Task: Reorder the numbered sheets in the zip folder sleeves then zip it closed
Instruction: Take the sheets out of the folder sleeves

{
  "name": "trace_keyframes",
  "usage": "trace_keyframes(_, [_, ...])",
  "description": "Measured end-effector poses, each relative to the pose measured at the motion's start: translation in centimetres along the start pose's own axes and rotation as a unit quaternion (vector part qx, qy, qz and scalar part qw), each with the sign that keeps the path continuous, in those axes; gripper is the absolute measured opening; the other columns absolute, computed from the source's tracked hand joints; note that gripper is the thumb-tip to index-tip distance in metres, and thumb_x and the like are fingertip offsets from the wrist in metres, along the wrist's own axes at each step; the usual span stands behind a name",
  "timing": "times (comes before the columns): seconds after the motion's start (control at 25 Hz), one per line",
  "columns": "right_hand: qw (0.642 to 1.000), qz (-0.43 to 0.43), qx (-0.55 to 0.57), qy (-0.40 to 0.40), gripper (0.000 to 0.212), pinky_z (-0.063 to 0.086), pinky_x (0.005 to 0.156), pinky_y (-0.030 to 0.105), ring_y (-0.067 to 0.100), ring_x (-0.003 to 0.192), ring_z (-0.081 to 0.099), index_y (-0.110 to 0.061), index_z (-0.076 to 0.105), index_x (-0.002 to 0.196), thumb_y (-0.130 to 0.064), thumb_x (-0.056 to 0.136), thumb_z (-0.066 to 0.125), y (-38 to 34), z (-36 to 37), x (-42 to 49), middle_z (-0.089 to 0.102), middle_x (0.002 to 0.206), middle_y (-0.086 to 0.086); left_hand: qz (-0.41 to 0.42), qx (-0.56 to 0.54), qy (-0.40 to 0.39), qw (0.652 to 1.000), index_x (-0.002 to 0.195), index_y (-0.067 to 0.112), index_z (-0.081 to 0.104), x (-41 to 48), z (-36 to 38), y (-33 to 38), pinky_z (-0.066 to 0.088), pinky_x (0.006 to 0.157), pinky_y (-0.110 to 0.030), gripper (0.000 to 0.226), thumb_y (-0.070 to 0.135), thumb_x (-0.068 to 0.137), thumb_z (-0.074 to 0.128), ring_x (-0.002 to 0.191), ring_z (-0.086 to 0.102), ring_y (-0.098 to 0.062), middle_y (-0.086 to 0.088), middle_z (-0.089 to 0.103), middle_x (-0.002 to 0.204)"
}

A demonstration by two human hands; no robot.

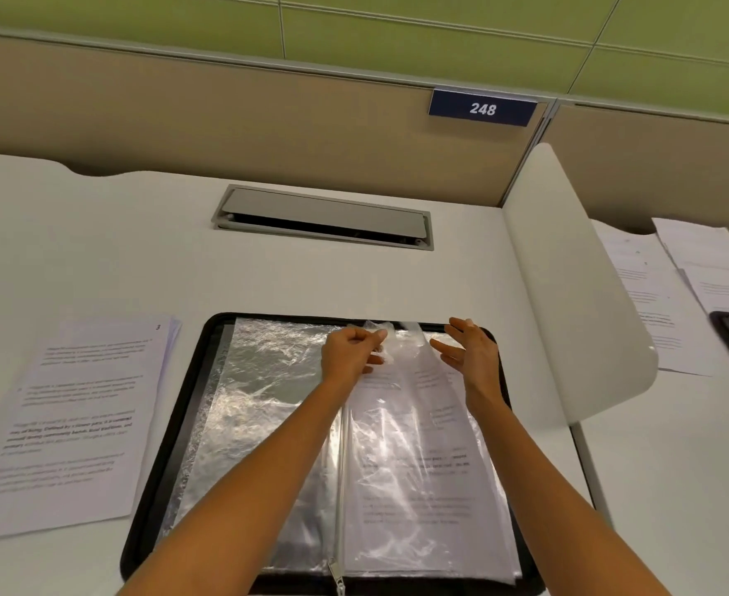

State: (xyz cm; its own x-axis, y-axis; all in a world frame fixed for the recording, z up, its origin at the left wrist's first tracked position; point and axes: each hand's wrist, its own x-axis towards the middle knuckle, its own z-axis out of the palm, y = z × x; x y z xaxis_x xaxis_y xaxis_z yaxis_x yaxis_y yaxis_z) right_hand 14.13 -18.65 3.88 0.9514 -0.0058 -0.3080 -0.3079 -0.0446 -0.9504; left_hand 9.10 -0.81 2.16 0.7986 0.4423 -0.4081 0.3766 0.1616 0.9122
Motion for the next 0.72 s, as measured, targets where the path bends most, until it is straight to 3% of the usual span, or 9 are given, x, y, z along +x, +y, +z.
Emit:
trace_keyframes(0.08, [1.0,-0.005,-0.026,0.007,0.036,0.05,0.086,0.029,0.015,0.101,0.066,-0.019,0.063,0.12,-0.041,0.1,0.044,-0.1,1.1,-0.6,0.064,0.123,0.0,-0.006,-0.009,-0.016,1.0,0.088,0.006,0.069,-0.1,-0.9,0.3,0.057,0.06,-0.031,0.024,0.029,0.082,0.076,0.064,0.072,-0.021,-0.006,0.073,0.077])
trace_keyframes(0.2, [0.995,-0.056,-0.079,0.027,0.039,0.037,0.099,0.026,0.009,0.118,0.052,-0.017,0.062,0.125,-0.041,0.102,0.041,-0.3,2.1,-1.1,0.059,0.128,-0.003,-0.021,0.001,-0.057,0.998,0.084,0.01,0.066,-0.2,-1.3,0.4,0.055,0.056,-0.027,0.017,0.025,0.086,0.073,0.064,0.072,-0.021,-0.008,0.074,0.082])
trace_keyframes(0.4, [0.986,-0.094,-0.136,0.038,0.039,0.035,0.098,0.024,0.007,0.115,0.048,-0.014,0.06,0.129,-0.037,0.102,0.043,-0.8,2.3,-1.0,0.057,0.121,-0.008,-0.019,-0.002,-0.015,1.0,0.084,0.013,0.065,0.2,-3.2,0.3,0.055,0.055,-0.029,0.008,0.018,0.09,0.067,0.06,0.069,-0.018,-0.003,0.074,0.081])
trace_keyframes(0.56, [0.982,-0.058,-0.175,-0.046,0.023,0.049,0.096,0.037,0.017,0.106,0.064,-0.018,0.068,0.113,-0.028,0.097,0.054,0.7,4.2,-1.7,0.069,0.112,0.001,-0.013,0.016,0.055,0.998,0.08,0.017,0.068,1.4,-7.4,0.5,0.061,0.065,-0.044,0.01,0.017,0.089,0.066,0.07,0.071,-0.025,-0.004,0.075,0.081])
trace_keyframes(0.64, [0.964,-0.073,-0.237,-0.096,0.022,0.049,0.086,0.032,0.017,0.1,0.064,-0.02,0.068,0.113,-0.022,0.097,0.054,1.5,6.3,-3.2,0.069,0.11,0.001,-0.016,0.013,0.089,0.996,0.081,0.017,0.069,2.0,-10.3,0.6,0.06,0.066,-0.048,0.009,0.017,0.089,0.065,0.071,0.072,-0.027,-0.004,0.074,0.078])
trace_keyframes(0.72, [0.949,-0.099,-0.268,-0.131,0.025,0.051,0.086,0.029,0.016,0.096,0.064,-0.018,0.068,0.118,-0.018,0.097,0.054,2.2,8.7,-5.1,0.069,0.114,0.003,-0.007,0.031,0.122,0.992,0.087,0.016,0.069,2.5,-13.1,0.7,0.061,0.066,-0.047,0.01,0.021,0.092,0.061,0.068,0.071,-0.025,-0.002,0.074,0.078])
